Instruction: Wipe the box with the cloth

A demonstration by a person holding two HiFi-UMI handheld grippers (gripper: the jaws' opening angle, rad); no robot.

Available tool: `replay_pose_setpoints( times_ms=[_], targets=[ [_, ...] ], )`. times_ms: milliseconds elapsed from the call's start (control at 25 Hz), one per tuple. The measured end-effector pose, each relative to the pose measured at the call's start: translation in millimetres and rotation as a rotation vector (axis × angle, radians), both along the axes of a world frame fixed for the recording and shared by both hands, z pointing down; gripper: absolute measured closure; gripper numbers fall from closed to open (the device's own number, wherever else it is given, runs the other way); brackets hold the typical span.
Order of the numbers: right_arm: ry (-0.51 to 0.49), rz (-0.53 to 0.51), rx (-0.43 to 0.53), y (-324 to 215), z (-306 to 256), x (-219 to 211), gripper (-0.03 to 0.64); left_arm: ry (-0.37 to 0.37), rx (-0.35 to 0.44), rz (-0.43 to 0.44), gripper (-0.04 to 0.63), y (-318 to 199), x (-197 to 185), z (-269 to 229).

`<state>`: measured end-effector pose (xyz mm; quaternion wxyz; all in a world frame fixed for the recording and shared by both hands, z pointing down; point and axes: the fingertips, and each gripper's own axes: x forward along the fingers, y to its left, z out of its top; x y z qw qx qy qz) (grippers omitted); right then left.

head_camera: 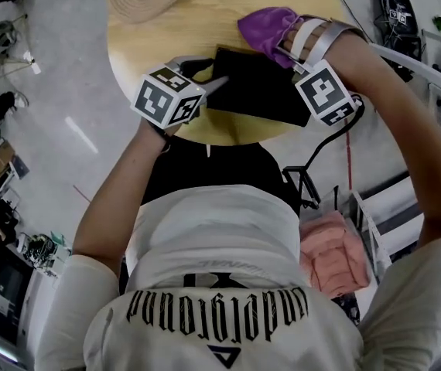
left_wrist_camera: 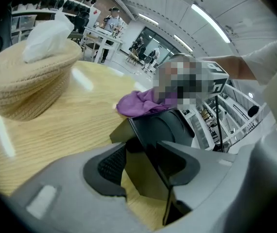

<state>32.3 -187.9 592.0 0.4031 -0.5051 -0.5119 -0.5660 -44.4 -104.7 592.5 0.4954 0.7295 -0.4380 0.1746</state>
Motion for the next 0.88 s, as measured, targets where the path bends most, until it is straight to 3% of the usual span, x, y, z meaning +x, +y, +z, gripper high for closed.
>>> replay_pose_setpoints(
  times_ms=[240, 520, 720, 880],
  targets=[
    [0.019, 0.144, 0.052, -28.4, -16.3, 66.7, 0.473, -0.040, -0.009, 0.014, 0.390, -0.6, 5.8, -2.1],
    [-0.047, 0.245, 0.101, -33.9, -26.6, 98.5, 0.472, -0.090, -0.015, 0.017, 0.396, -5.5, 26.9, -0.3],
    [-0.158, 0.467, 0.083, -38.2, -48.0, 77.8, 0.472, -0.180, 0.001, 0.042, 0.428, -11.5, 28.6, -3.9],
    [-0.210, 0.723, -0.009, -27.9, -66.8, 70.7, 0.471, -0.207, 0.035, 0.031, 0.428, -8.3, 30.2, -24.8]
  ],
)
